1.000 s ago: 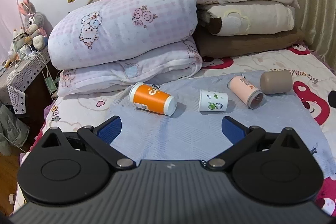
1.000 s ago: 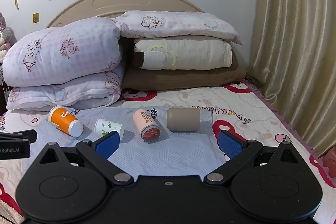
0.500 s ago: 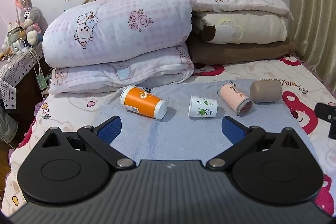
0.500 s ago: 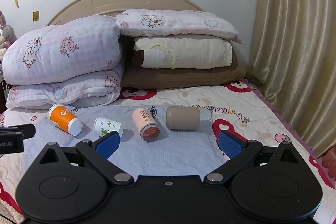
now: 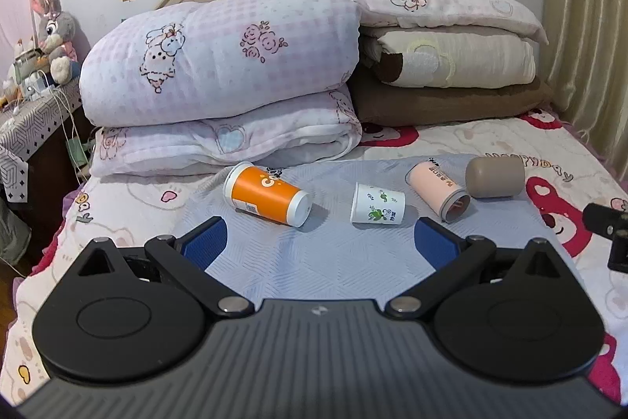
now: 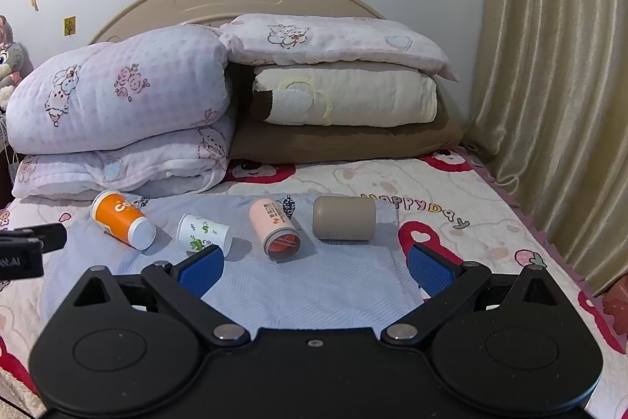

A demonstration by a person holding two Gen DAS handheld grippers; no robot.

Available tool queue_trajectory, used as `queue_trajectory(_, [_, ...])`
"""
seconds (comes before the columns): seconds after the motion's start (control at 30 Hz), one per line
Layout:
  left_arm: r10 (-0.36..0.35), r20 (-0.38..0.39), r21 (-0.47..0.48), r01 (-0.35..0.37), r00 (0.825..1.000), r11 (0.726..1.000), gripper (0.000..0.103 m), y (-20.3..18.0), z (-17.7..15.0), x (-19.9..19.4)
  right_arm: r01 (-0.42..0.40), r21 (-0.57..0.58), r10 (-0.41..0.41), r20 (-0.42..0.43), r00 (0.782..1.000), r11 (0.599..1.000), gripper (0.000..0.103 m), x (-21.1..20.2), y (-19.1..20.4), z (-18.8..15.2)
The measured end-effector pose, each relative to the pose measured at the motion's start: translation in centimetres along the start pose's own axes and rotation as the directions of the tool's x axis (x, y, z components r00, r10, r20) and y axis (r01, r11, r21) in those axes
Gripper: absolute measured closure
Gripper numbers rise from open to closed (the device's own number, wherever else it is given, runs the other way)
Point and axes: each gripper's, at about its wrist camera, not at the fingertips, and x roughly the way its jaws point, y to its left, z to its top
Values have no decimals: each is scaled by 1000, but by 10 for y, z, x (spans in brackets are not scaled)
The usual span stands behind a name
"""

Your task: Flip cup upright

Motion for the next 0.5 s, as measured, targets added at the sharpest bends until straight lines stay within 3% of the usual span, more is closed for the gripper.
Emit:
queue_trajectory(0.17, [17, 11, -13, -17, 1000, 1000, 0, 5, 1, -2, -2, 1, 2, -3, 1000, 1000, 1, 0, 2, 0])
queue_trajectory(0.5, [-20, 30, -17, 21, 999, 1000, 0, 5, 0, -4, 1, 3, -1, -4, 1000, 1000, 1, 1, 1, -2])
